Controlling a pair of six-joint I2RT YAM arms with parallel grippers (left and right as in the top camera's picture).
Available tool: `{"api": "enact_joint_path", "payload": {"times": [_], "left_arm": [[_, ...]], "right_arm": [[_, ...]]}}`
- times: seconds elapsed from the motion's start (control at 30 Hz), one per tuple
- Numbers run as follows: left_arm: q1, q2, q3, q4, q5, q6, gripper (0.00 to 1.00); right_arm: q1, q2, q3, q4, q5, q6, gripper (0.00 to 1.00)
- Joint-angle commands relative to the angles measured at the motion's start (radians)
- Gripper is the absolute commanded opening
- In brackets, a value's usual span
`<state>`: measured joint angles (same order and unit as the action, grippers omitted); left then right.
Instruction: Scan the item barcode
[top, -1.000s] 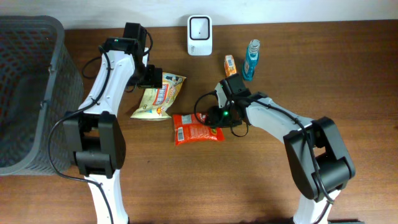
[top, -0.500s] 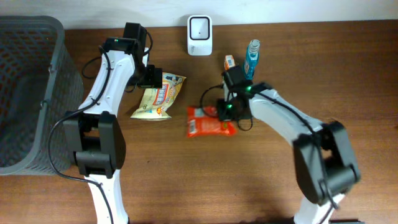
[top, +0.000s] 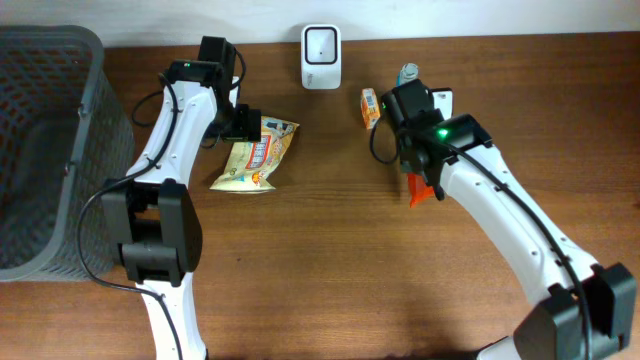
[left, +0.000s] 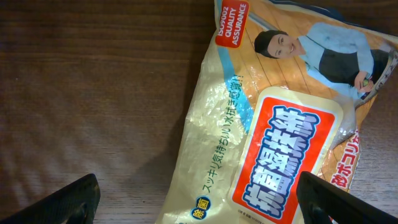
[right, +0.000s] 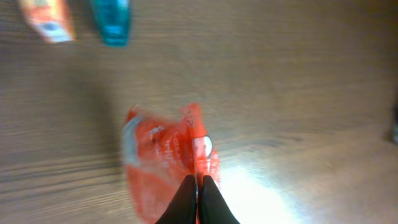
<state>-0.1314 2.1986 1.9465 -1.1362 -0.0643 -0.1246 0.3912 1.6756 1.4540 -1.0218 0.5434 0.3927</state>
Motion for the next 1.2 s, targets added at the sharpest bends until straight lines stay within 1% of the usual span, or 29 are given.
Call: {"api": "enact_joint_path", "payload": {"times": [0.0,0.1,0.27,0.3,0.33,0.37,0.4,0.43,0.47,0.5,0.57,0.6,0.67,0.7,0.87,0.93,1.03,1.1,1.17], "left_arm": [[0.003,0.004,0.015,-0.001,-0.008,0.005,0.99],[0.003,0.004,0.015,-0.001,-0.008,0.005,0.99],[0.003,0.004,0.015,-0.001,-0.008,0.005,0.99],[0.003,0.004,0.015,-0.001,-0.008,0.005,0.99],[0.003,0.004,0.015,-0.001,-0.008,0.005,0.99],[0.003,0.004,0.015,-0.001,-0.008,0.005,0.99],[0.003,0.004,0.015,-0.001,-0.008,0.005,0.99],[0.003,0.004,0.015,-0.001,-0.008,0.005,0.99],[0.003,0.004,0.015,-0.001,-0.008,0.005,0.99],[0.003,0.004,0.015,-0.001,-0.008,0.005,0.99],[0.003,0.004,0.015,-0.001,-0.008,0.005,0.99],[0.003,0.004,0.015,-0.001,-0.008,0.005,0.99],[0.003,0.004,0.015,-0.001,-0.008,0.005,0.99],[0.003,0.004,0.015,-0.001,-0.008,0.005,0.99],[0.003,0.004,0.015,-0.001,-0.008,0.005,0.99],[0.003,0.004,0.015,-0.001,-0.008,0.005,0.99],[0.003,0.004,0.015,-0.001,-0.008,0.005,0.99],[0.003,0.004,0.015,-0.001,-0.008,0.005,0.99],[0.003,0.004,0.015,-0.001,-0.008,0.005,0.99]], "right_arm": [[-0.006,0.081,-0.040,-0.039,0.196,0.097,0.04],[-0.023,0.114,-0.040,-0.116,0.290,0.188,0.04],[-0.034,0.111,-0.035,-0.125,0.223,0.192,0.04],[-0.035,0.111,-0.035,-0.122,0.171,0.188,0.04],[-0.042,0.111,-0.036,-0.110,0.062,0.165,0.04],[-0.046,0.111,-0.036,-0.076,-0.071,0.075,0.04],[-0.045,0.112,-0.039,-0.047,-0.171,-0.011,0.07],[-0.045,0.112,-0.042,-0.011,-0.297,-0.114,0.12],[-0.043,0.112,-0.043,0.008,-0.397,-0.179,0.29],[-0.041,0.115,-0.043,0.013,-0.439,-0.192,0.42],[-0.023,0.127,-0.057,0.013,-0.412,-0.190,0.75],[-0.018,0.133,-0.061,0.013,-0.388,-0.180,0.77],[-0.002,0.174,-0.079,0.013,-0.270,-0.095,0.78],[0.001,0.190,-0.083,0.013,-0.248,-0.075,0.79],[0.002,0.311,-0.084,0.053,-0.237,-0.053,0.78],[0.001,0.366,-0.084,0.055,-0.192,0.005,0.78],[0.001,0.426,-0.084,0.055,-0.155,0.015,0.77],[0.001,0.446,-0.084,0.055,-0.133,0.036,0.68],[0.001,0.458,-0.084,0.055,-0.099,0.062,0.45]]}}
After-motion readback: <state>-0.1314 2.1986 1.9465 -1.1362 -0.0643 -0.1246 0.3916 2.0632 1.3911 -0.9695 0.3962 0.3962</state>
